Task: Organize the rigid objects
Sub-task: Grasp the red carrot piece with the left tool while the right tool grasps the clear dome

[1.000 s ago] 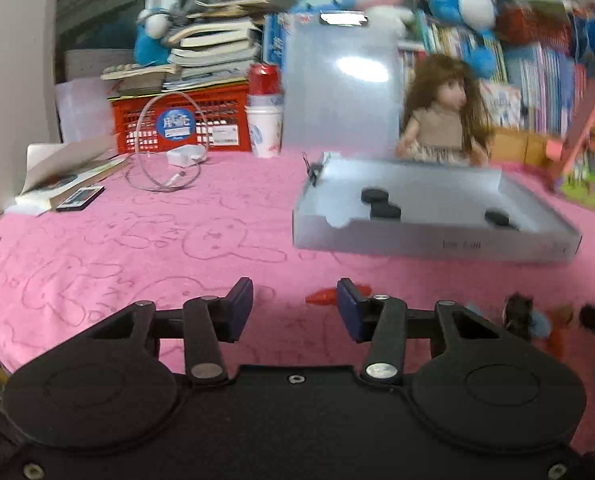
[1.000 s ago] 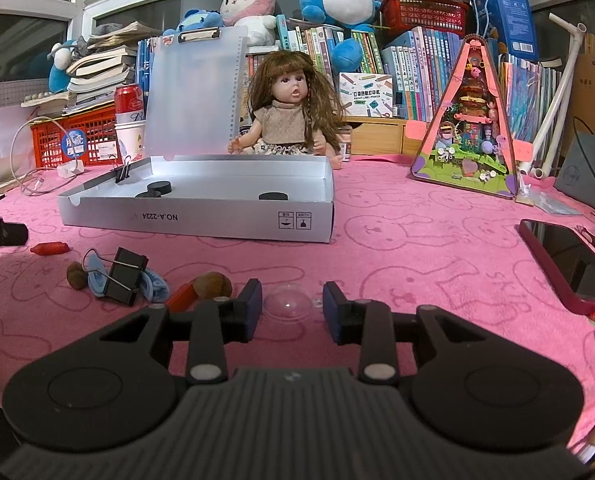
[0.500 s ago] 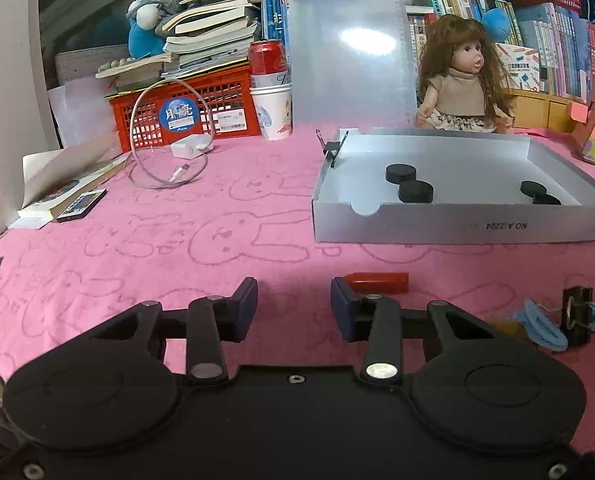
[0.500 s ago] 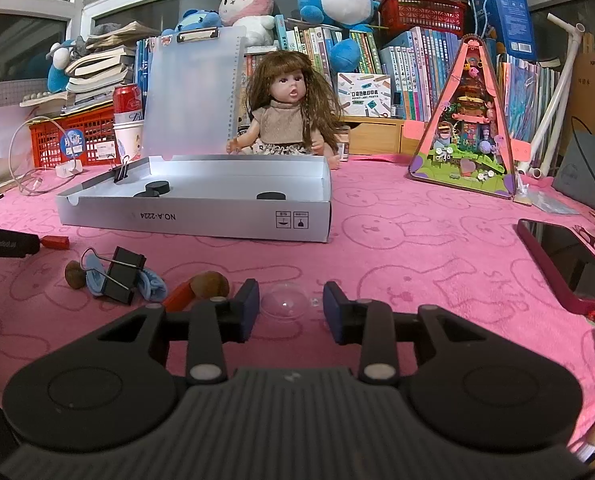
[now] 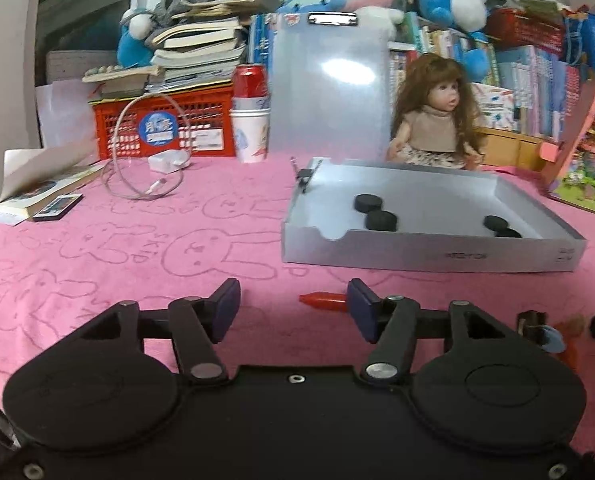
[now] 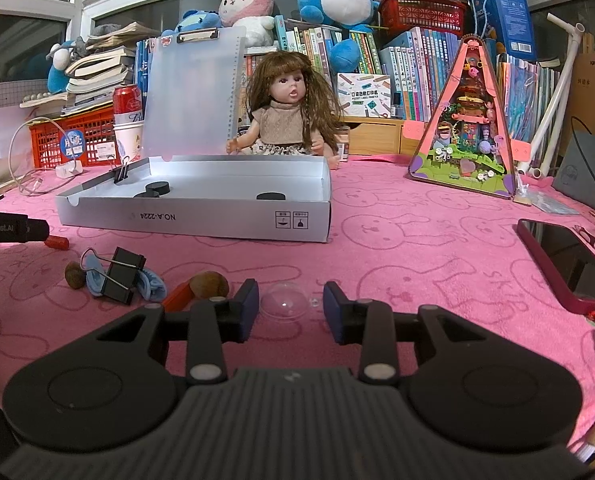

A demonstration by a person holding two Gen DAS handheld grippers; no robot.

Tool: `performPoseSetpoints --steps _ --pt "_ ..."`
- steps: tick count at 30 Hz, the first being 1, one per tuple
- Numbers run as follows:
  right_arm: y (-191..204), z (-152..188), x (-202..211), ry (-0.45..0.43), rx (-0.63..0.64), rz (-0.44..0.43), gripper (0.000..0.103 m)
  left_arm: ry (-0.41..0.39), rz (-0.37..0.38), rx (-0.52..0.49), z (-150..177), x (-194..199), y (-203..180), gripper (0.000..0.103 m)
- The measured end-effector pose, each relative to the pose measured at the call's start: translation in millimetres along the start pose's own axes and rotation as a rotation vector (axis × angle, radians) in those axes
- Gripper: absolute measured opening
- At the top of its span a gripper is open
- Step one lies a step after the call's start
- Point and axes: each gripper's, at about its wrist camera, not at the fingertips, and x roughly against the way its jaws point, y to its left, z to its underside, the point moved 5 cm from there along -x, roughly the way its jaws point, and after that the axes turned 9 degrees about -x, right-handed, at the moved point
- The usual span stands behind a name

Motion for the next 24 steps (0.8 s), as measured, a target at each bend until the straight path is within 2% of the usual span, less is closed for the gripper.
performPoseSetpoints --steps 7,12,15,17,21,24 --pt "0.1 0.1 1.2 0.000 0.004 0.000 0.053 -0.001 0.020 -0.040 -1.6 -8.5 -19.8 0.061" --pt "0.0 0.3 2.1 -0.002 0.009 -0.001 0.053 0.059 0.021 -0.043 0.2 -25.4 -21.4 0.061" --pt "0.1 0.7 3.0 -0.003 0.024 -0.001 0.053 0.062 0.042 -0.034 -0.6 -27.6 -20.4 0.056" --pt "0.5 1.6 3.9 -0.003 0.035 -0.003 0.053 0.051 0.067 -0.041 0.7 -26.4 -21.3 0.041" --pt "0.5 0.8 2.3 0.002 0.055 -0.004 0.052 0.045 0.072 -0.053 1.1 -23.8 -22.9 0.041" --pt "4.2 0.9 0.6 0.012 0.076 -0.013 0.035 0.053 0.081 -0.037 0.1 -22.3 -21.0 0.041"
